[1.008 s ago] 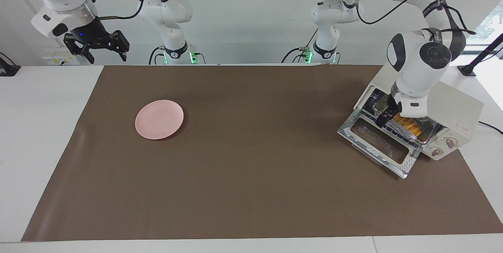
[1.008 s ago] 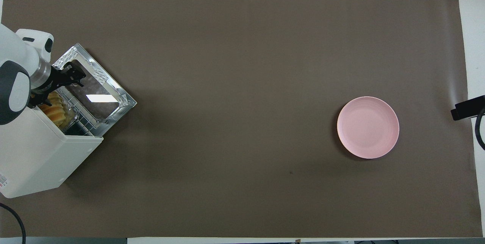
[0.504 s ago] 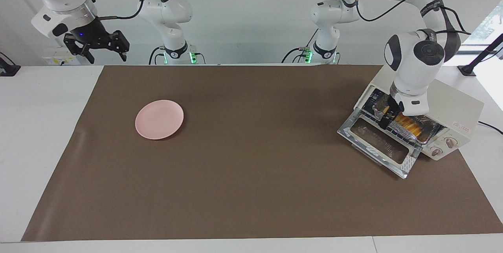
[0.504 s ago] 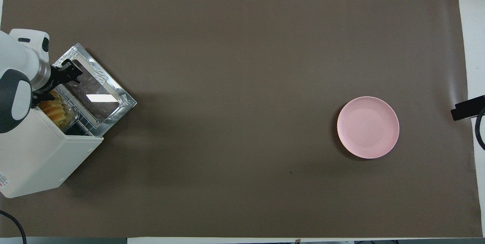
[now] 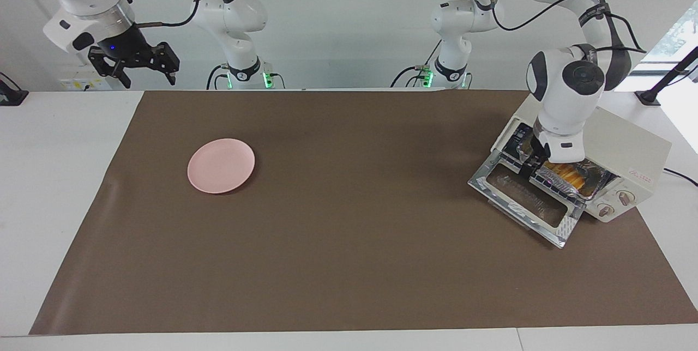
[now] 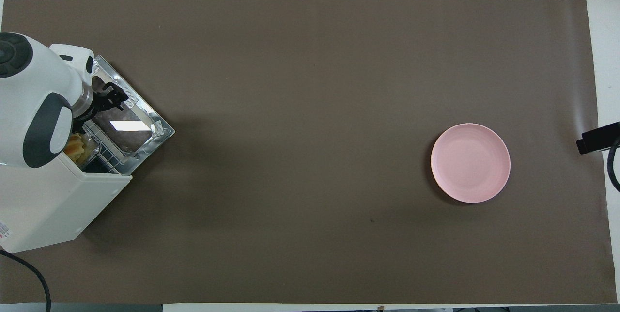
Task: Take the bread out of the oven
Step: 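Pull the foil tray out of the oven with the left gripper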
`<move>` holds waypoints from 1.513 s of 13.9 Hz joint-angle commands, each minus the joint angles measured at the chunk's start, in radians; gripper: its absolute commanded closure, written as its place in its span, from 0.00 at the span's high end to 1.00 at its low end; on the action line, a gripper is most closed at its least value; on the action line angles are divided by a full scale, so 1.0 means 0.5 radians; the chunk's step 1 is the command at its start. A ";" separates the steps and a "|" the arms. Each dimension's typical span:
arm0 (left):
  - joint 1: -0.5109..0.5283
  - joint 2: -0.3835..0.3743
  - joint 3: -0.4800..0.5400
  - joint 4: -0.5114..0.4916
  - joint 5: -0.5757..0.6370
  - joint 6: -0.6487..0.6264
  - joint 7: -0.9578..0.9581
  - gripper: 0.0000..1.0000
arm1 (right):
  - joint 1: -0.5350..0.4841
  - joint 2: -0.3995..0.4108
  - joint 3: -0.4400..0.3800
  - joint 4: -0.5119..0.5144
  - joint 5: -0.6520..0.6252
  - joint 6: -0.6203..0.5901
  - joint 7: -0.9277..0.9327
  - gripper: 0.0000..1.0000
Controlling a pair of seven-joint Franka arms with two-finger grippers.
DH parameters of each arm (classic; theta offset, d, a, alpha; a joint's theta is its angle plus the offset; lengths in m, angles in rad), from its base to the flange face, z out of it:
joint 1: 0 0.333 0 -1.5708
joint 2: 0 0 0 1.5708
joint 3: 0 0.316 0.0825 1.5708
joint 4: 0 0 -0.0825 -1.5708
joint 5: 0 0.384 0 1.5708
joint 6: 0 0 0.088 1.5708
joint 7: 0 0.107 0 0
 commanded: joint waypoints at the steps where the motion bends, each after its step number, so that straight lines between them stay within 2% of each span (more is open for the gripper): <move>1: -0.037 -0.016 0.018 -0.046 0.064 0.017 -0.037 1.00 | -0.022 -0.006 0.014 0.019 0.004 -0.039 -0.029 1.00; 2: -0.027 -0.019 0.021 -0.062 0.067 0.011 -0.040 1.00 | -0.022 -0.006 0.014 0.019 0.004 -0.039 -0.029 1.00; 3: -0.021 -0.022 0.021 -0.065 0.064 0.014 -0.040 0.95 | -0.022 -0.006 0.014 0.019 0.004 -0.039 -0.029 1.00; 7: -0.021 -0.026 0.018 -0.077 0.067 0.020 -0.031 0.03 | -0.022 -0.006 0.014 0.019 0.004 -0.039 -0.029 1.00; 8: -0.021 -0.026 0.018 -0.074 0.067 0.017 -0.018 0.00 | -0.022 -0.006 0.014 0.019 0.004 -0.039 -0.029 1.00; 11: -0.097 -0.004 0.009 -0.007 0.067 0.014 0.015 0.00 | -0.022 -0.006 0.011 0.019 0.004 -0.039 -0.029 1.00; 16: -0.557 0.146 0.003 0.358 0.006 -0.023 0.037 0.00 | -0.022 -0.006 0.011 0.019 0.004 -0.039 -0.026 1.00; 19: -0.833 0.177 -0.003 0.426 -0.025 -0.020 0.171 0.00 | -0.025 -0.006 0.011 0.019 0.004 -0.039 -0.029 1.00; 21: -1.048 0.180 0.000 0.466 -0.199 -0.026 0.181 0.00 | -0.019 -0.006 0.014 0.019 0.004 -0.039 -0.029 1.00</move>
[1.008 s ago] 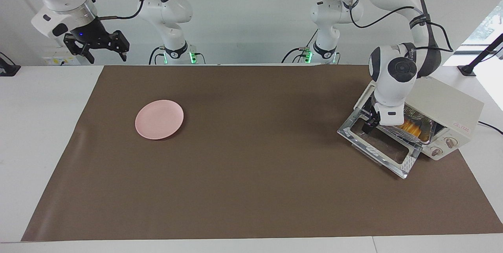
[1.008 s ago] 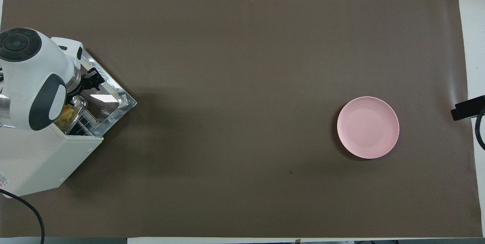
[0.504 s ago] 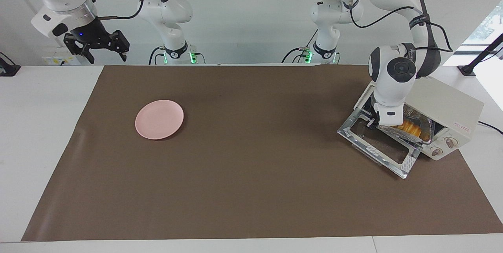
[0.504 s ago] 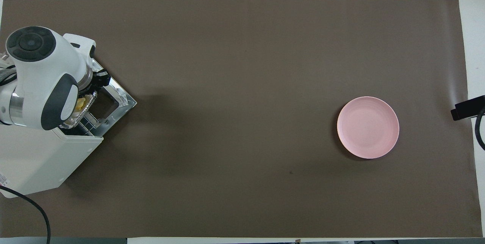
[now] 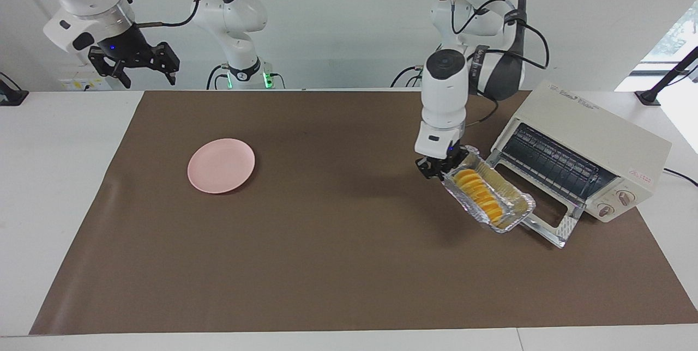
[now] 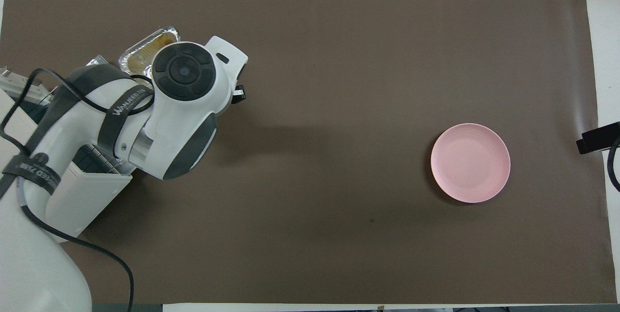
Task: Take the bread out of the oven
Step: 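Pull the foil tray out of the oven with the left gripper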
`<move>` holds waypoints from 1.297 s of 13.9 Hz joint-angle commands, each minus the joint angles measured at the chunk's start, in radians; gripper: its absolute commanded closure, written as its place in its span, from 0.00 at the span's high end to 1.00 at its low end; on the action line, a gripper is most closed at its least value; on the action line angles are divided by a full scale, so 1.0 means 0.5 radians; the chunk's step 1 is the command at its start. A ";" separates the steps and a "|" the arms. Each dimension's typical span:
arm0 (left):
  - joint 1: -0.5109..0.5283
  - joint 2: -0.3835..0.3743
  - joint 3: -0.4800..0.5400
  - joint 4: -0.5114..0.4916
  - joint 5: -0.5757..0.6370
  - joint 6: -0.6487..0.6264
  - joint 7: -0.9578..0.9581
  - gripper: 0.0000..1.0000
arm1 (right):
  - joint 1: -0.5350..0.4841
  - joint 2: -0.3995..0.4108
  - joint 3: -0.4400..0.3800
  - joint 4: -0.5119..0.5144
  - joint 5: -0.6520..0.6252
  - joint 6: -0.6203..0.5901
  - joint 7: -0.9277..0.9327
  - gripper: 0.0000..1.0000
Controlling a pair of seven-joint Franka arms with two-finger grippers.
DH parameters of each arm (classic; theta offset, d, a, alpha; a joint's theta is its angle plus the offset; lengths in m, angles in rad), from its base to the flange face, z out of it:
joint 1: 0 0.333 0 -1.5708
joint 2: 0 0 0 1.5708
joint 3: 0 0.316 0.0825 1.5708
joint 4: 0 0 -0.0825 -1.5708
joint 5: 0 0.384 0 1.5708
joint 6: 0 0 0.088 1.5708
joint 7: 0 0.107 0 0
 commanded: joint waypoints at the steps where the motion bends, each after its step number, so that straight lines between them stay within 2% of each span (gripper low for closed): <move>1: -0.213 0.049 0.029 0.067 -0.129 -0.041 0.099 0.00 | -0.019 -0.006 0.015 0.019 0.004 -0.039 -0.026 1.00; 5: -0.495 0.126 0.017 0.049 -0.209 -0.025 0.212 0.00 | -0.013 -0.009 0.036 0.016 0.004 -0.063 -0.032 1.00; 7: -0.548 0.260 0.017 0.027 -0.206 0.090 0.237 0.00 | -0.016 -0.009 0.036 0.016 0.004 -0.064 -0.032 1.00; 12: -0.606 0.298 0.014 -0.071 -0.215 0.349 0.246 0.00 | -0.016 -0.027 0.036 0.016 0.004 -0.064 -0.032 1.00; 14: -0.582 0.301 0.017 -0.025 -0.215 0.349 0.222 0.77 | -0.016 -0.030 0.036 0.016 0.010 -0.064 -0.029 1.00; 15: -0.567 0.261 0.029 -0.019 -0.221 0.334 0.222 1.00 | -0.016 -0.030 0.036 0.013 0.019 -0.060 -0.032 1.00; 18: -0.334 0.010 0.038 -0.001 -0.395 0.156 0.225 1.00 | -0.007 -0.033 0.039 0.000 0.019 -0.039 -0.026 1.00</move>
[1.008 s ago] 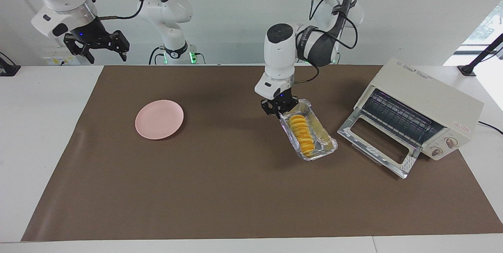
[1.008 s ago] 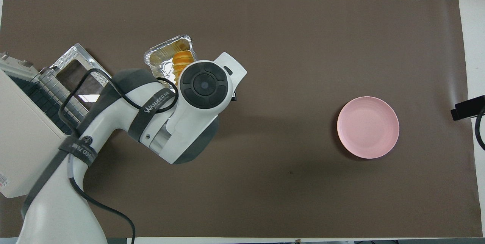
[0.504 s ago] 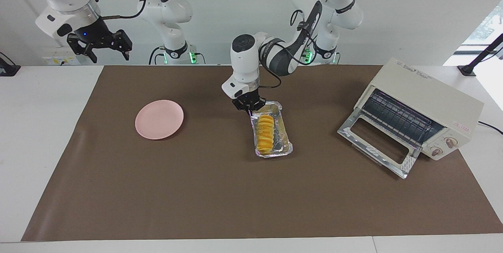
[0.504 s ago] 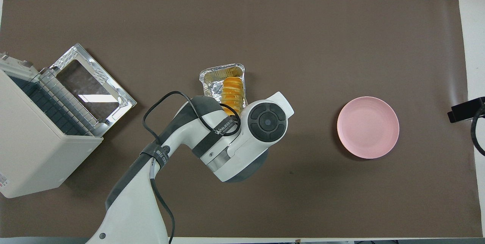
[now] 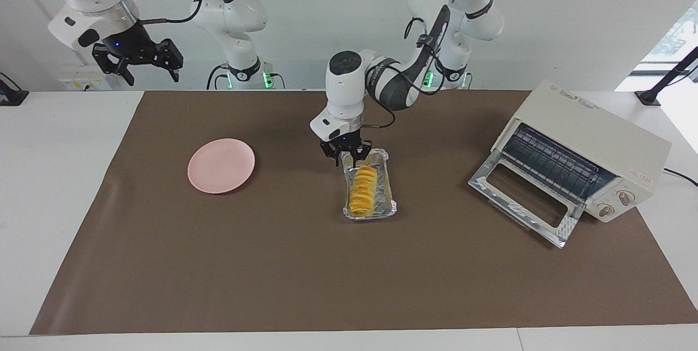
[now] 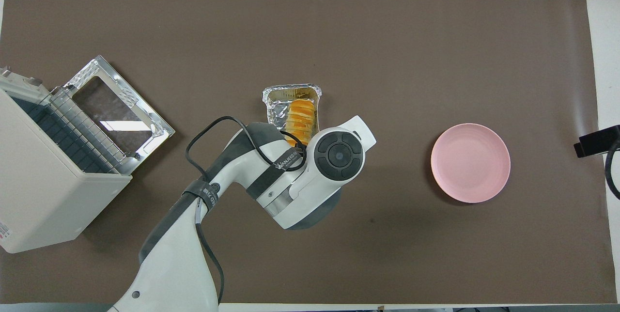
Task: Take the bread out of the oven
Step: 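Set the tray on the table and withdraw the left gripper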
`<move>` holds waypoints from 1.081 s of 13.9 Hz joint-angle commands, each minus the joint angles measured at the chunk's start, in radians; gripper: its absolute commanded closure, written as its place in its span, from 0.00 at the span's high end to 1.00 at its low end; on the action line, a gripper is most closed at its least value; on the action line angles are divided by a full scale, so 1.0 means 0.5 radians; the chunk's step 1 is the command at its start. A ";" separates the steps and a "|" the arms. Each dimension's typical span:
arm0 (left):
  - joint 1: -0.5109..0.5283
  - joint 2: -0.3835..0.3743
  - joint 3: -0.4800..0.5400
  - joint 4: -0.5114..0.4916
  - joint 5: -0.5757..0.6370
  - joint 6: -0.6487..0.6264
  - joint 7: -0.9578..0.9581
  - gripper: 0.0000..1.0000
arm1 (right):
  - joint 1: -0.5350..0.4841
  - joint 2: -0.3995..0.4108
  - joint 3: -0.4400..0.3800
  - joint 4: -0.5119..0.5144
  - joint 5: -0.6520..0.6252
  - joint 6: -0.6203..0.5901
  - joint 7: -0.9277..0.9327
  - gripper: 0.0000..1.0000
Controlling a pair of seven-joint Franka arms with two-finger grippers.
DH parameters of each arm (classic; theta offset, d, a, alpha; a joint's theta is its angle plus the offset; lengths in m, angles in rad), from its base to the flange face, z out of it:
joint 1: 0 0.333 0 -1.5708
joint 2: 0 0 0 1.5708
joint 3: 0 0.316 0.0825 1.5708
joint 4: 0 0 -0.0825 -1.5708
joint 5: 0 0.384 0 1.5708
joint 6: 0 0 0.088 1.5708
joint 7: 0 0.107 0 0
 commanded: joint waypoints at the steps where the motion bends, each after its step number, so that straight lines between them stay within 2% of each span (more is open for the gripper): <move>1: 0.229 -0.264 0.002 -0.030 -0.115 -0.222 0.034 1.00 | 0.027 -0.020 0.015 -0.024 0.017 0.035 -0.017 1.00; 5: 0.753 -0.543 -0.002 -0.033 -0.118 -0.697 0.137 1.00 | 0.245 0.014 0.018 -0.080 0.020 0.231 0.230 1.00; 8: 1.180 -0.602 0.002 -0.045 -0.118 -0.958 0.683 1.00 | 0.481 0.164 0.018 -0.077 0.026 0.403 0.516 1.00; 10: 1.233 -0.636 0.047 -0.060 -0.115 -1.063 0.727 1.00 | 0.607 0.350 0.018 -0.028 0.167 0.531 0.798 1.00; 12: 1.306 -0.660 0.063 -0.054 -0.115 -1.140 0.864 1.00 | 0.784 0.541 0.015 -0.006 0.174 0.740 1.010 1.00; 15: 1.307 -0.700 0.063 -0.057 -0.115 -1.174 0.896 1.00 | 0.966 0.786 0.018 0.052 0.192 1.004 1.384 1.00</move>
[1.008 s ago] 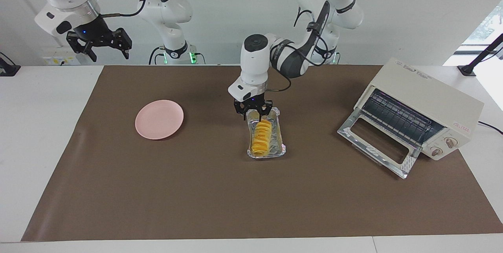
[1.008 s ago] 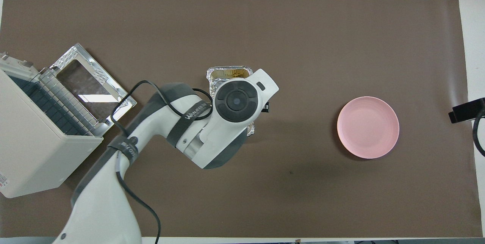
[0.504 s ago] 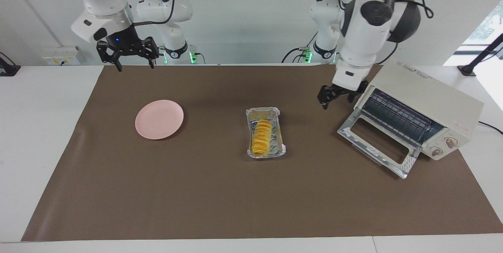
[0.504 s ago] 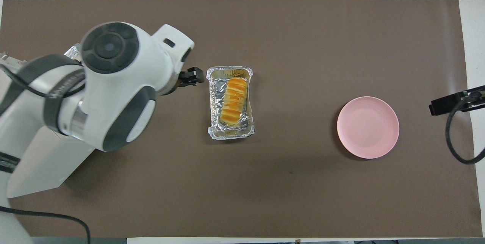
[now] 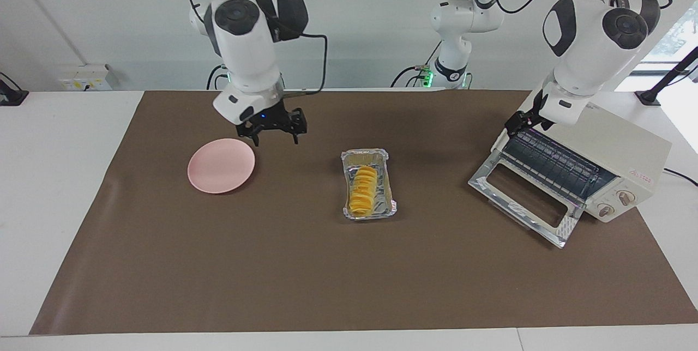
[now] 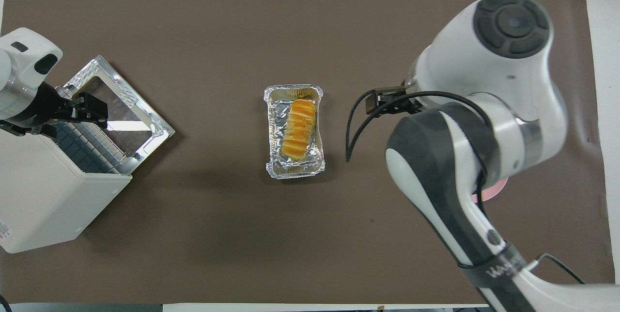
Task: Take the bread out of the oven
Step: 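Grasp the foil tray edge with the right gripper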
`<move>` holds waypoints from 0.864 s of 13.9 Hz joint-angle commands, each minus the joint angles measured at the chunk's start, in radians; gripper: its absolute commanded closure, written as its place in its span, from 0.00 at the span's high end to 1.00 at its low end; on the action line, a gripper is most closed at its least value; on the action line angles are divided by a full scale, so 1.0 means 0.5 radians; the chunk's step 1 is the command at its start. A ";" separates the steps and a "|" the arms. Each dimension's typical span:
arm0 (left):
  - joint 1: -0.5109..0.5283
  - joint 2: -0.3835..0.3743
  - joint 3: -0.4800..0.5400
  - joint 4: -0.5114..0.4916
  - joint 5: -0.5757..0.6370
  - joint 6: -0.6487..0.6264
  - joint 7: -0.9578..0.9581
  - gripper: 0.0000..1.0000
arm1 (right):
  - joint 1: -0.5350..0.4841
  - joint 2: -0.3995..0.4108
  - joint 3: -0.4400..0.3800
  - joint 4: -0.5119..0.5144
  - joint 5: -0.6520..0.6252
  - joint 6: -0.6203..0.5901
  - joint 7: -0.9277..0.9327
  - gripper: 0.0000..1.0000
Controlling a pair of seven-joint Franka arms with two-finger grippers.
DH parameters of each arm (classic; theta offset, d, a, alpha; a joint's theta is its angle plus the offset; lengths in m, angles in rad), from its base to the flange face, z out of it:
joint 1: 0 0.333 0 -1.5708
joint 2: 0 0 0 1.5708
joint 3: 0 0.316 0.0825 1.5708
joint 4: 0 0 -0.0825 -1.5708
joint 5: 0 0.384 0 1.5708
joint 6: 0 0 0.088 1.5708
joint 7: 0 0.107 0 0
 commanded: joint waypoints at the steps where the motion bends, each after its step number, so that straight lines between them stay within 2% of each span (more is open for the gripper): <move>1: -0.011 -0.090 -0.008 -0.056 -0.033 -0.052 0.042 1.00 | 0.141 0.272 -0.014 0.155 0.036 0.102 0.286 1.00; 2: -0.026 -0.130 -0.008 -0.063 -0.033 -0.140 0.042 1.00 | 0.236 0.595 -0.014 0.493 0.018 0.105 0.493 1.00; 3: -0.026 -0.158 -0.014 -0.075 -0.033 -0.168 0.079 1.00 | 0.289 0.753 -0.026 0.615 0.014 0.142 0.544 1.00; 4: -0.029 -0.176 -0.017 -0.090 -0.033 -0.168 0.140 1.00 | 0.286 0.751 -0.024 0.589 0.014 0.233 0.545 1.00; 7: -0.042 -0.173 -0.030 -0.087 -0.033 -0.113 0.297 1.00 | 0.301 0.797 -0.024 0.524 0.005 0.314 0.536 1.00; 9: -0.036 -0.164 -0.030 -0.044 -0.036 -0.134 0.498 1.00 | 0.305 0.782 -0.024 0.408 -0.059 0.329 0.496 1.00; 12: -0.042 -0.158 -0.036 0.008 -0.033 -0.147 0.524 1.00 | 0.301 0.745 -0.024 0.243 -0.062 0.466 0.459 1.00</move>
